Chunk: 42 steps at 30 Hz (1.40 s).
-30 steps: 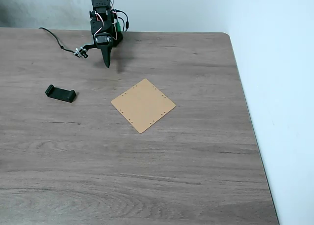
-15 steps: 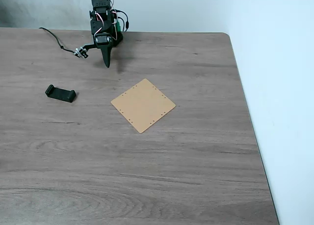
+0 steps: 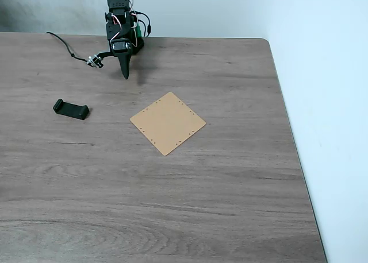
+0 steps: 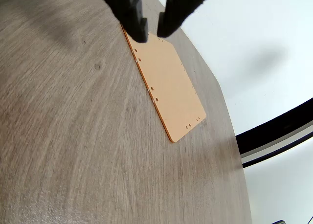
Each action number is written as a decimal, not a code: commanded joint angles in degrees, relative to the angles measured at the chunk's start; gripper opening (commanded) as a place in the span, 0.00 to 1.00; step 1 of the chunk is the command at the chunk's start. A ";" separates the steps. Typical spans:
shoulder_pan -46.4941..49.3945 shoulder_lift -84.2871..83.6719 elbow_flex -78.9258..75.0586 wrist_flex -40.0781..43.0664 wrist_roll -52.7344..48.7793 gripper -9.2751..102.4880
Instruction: Grasp a black block and then place it on the board.
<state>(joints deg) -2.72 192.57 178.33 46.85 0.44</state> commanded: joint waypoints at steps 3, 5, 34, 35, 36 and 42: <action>-1.58 1.14 1.14 0.88 -1.14 0.08; -1.67 1.14 1.14 0.88 -1.41 0.08; 15.38 -47.20 -42.28 -0.70 -47.72 0.22; 16.26 -48.69 -43.15 -0.35 -49.57 0.23; 17.05 -50.19 -44.30 0.35 -51.59 0.25; 22.06 -59.77 -48.34 -1.58 -61.88 0.29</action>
<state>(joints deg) 17.31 134.12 133.42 47.11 -58.18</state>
